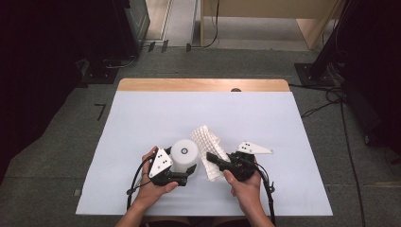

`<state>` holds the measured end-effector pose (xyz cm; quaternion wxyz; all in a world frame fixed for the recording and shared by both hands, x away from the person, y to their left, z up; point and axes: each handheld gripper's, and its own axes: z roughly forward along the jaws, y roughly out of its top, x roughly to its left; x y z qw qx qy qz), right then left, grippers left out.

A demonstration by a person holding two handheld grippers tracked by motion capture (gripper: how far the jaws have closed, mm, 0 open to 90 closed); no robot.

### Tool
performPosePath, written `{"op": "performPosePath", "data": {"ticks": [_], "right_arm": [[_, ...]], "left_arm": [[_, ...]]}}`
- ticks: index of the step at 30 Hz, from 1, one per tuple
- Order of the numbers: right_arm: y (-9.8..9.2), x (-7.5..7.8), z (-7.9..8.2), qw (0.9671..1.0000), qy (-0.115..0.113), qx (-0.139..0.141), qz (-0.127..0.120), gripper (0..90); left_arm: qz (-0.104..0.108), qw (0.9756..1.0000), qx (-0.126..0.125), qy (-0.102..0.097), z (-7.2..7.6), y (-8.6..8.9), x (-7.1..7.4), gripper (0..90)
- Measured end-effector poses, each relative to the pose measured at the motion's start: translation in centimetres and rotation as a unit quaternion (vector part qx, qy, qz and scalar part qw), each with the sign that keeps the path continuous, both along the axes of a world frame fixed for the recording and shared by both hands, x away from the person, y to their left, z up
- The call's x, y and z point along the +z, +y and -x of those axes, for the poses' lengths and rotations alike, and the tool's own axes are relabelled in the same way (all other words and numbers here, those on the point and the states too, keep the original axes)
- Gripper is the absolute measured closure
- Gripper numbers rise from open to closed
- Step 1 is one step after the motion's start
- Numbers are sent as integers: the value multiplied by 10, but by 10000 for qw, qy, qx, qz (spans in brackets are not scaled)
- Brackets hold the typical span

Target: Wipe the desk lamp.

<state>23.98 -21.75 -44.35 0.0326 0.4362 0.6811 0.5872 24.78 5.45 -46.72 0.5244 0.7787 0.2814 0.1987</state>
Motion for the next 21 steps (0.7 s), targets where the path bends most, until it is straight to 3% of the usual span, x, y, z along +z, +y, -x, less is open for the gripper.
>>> {"op": "performPosePath", "data": {"ticks": [3, 7, 14, 16, 19, 21], "right_arm": [[1, -4, -1, 9999, 74, -16, 69, 739], [3, -9, -2, 9999, 144, -24, 88, 739], [2, -18, -5, 9994, 288, -108, 150, 739], [2, -22, -6, 9991, 356, -134, 192, 739], [4, -29, -7, 9983, 484, -153, 280, 739], [7, -33, -7, 9980, 529, -120, 323, 739]], "left_arm": [[-62, 9999, 4, 131, -4, 2, -6, 86], [185, 9997, -36, 170, -4, 6, -4, 42], [305, 9988, 315, 229, 3, 7, -2, 0], [231, 9980, 533, 268, 5, 1, -4, 0], [-91, 9967, 763, 261, 6, -9, -8, 0], [-175, 9965, 788, 236, 6, -11, -10, 21]]}}
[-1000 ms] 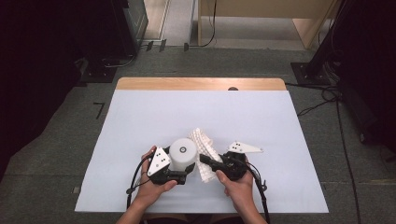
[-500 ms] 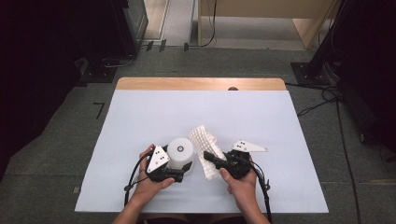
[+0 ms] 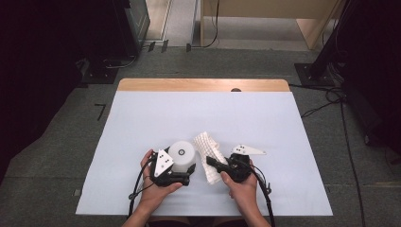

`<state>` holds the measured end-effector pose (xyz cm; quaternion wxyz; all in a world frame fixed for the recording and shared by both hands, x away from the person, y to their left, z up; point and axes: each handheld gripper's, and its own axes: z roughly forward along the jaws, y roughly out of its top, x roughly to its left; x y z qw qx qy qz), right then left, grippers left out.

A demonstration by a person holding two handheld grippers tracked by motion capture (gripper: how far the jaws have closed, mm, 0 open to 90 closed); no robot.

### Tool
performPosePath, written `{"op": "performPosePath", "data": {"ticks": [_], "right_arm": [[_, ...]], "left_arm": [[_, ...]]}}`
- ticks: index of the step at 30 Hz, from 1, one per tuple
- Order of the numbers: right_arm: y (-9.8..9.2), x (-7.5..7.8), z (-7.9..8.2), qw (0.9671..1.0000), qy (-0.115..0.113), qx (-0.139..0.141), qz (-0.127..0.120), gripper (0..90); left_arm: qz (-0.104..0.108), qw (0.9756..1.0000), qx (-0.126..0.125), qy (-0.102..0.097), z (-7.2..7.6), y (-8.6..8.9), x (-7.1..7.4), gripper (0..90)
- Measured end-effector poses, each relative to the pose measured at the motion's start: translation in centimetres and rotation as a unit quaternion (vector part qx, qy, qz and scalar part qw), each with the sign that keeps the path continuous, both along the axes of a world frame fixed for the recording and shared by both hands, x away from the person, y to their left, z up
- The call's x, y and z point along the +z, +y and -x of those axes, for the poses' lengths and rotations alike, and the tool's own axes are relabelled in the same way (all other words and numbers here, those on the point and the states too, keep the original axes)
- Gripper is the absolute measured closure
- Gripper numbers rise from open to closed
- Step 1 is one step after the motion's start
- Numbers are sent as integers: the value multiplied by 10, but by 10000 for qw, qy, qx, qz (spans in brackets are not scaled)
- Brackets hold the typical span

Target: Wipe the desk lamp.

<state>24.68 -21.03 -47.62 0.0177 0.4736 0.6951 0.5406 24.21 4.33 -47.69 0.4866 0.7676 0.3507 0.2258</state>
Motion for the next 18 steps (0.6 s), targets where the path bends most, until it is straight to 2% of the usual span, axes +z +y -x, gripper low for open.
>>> {"op": "performPosePath", "data": {"ticks": [2, 4, 6, 8, 11, 14, 18], "right_arm": [[3, -2, 1, 10000, 40, 59, 53, 739], [6, -3, 1, 9999, 21, 103, 80, 739], [8, -5, 1, 9999, 50, 116, 89, 739], [10, -6, 1, 9998, 81, 153, 96, 738], [15, -7, 2, 9996, 91, 221, 122, 739], [19, -7, 3, 9995, 92, 300, 87, 739], [23, -1, 6, 9991, 8, 414, -8, 740]], "left_arm": [[62, 9999, 54, -136, 2, 3, 3, 73], [58, 9998, 116, -142, -1, 7, 5, 83], [167, 9998, 59, -99, -3, 13, 6, 85], [365, 9993, -67, -79, -6, 21, 9, 86], [673, 9970, -369, -122, -7, 28, 15, 86], [689, 9962, -488, -189, -6, 29, 18, 86], [635, 9958, -650, -143, -5, 25, 15, 87]]}}
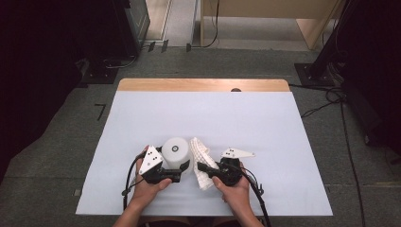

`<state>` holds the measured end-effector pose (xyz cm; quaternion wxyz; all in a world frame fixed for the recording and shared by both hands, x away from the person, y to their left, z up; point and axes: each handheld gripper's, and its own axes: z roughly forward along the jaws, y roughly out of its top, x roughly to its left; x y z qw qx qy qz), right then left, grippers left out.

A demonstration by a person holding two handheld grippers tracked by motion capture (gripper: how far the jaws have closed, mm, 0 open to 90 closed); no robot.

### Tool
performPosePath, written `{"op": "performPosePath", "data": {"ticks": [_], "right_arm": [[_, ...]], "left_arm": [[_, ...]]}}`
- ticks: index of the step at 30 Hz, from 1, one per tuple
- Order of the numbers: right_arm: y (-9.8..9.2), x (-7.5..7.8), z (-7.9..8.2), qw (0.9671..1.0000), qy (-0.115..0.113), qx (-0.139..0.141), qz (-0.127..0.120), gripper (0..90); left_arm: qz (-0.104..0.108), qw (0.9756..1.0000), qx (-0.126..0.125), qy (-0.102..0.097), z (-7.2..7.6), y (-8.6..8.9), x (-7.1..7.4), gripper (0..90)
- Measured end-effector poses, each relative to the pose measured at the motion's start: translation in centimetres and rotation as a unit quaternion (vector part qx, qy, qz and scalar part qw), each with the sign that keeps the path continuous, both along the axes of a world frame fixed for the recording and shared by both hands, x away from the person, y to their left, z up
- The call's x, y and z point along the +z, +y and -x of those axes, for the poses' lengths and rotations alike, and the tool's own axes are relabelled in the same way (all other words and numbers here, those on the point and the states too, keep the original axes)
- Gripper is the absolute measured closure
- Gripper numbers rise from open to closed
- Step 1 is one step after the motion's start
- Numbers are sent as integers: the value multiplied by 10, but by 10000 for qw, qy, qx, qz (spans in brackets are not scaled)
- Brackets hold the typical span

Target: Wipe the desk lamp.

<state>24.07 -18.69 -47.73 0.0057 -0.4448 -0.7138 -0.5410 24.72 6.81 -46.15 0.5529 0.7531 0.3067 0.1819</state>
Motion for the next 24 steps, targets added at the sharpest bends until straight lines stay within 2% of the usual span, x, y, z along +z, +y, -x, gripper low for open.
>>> {"op": "performPosePath", "data": {"ticks": [4, 11, 17, 20, 21, 23, 24], "right_arm": [[-2, 10, 2, 9999, -151, 25, -49, 740], [-12, 37, 7, 9979, -544, 67, -343, 739], [-22, 46, 8, 9965, -622, -47, -562, 738], [-25, 45, 7, 9968, -574, -127, -538, 739], [-27, 44, 5, 9967, -582, -188, -527, 738], [-30, 42, 4, 9969, -549, -272, -492, 739], [-31, 40, 3, 9970, -532, -340, -439, 739]], "left_arm": [[-63, 9998, -176, 6, 1, -4, -1, 87], [-262, 9991, -341, 25, 1, -11, -7, 87], [-535, 9978, -393, -59, 2, -16, -12, 87], [-467, 9980, -427, -14, 2, -13, -11, 84], [-434, 9983, -375, -33, 2, -12, -11, 79], [-207, 9996, -203, -67, 4, -8, -6, 54], [-158, 9997, -143, -79, 5, -7, -4, 40]]}}
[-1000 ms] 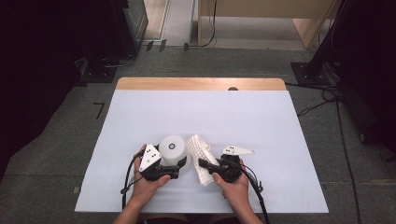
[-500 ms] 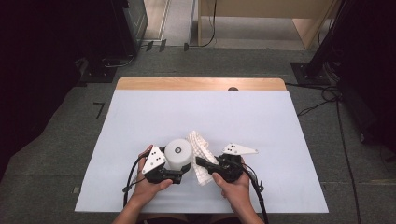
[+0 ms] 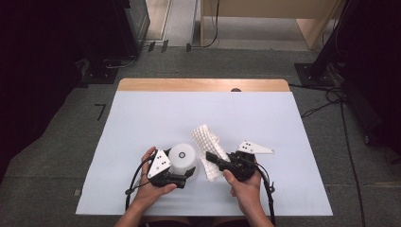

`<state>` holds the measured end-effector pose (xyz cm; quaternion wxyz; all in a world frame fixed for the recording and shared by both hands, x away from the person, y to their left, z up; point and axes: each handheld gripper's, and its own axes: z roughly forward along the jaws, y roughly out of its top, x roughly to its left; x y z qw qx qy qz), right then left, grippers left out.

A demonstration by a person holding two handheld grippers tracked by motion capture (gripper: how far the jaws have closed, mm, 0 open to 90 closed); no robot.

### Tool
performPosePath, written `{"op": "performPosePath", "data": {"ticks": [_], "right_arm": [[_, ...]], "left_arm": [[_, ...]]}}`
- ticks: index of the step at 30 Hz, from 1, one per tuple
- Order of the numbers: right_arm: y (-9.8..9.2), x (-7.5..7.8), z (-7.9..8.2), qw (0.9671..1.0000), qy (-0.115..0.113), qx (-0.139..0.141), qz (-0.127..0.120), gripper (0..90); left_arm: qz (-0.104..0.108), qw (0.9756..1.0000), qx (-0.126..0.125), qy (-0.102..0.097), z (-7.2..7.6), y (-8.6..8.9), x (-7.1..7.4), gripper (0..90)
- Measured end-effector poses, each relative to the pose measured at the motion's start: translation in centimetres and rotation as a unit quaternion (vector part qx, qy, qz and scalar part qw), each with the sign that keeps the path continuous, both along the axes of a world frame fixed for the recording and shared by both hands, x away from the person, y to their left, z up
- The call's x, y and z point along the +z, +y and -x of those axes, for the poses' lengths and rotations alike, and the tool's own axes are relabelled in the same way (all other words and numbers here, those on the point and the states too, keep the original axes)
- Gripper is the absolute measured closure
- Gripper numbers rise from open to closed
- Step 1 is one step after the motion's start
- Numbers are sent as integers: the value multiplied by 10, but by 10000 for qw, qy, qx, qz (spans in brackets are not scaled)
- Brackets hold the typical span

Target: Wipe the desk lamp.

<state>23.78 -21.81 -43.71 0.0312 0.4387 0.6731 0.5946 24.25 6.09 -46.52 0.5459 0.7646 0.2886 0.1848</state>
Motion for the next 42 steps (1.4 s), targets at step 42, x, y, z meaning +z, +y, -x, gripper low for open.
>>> {"op": "performPosePath", "data": {"ticks": [42], "right_arm": [[21, -4, 7, 9995, 182, 203, -136, 740]], "left_arm": [[-136, 9984, -545, 39, -6, 2, -2, 89]]}}
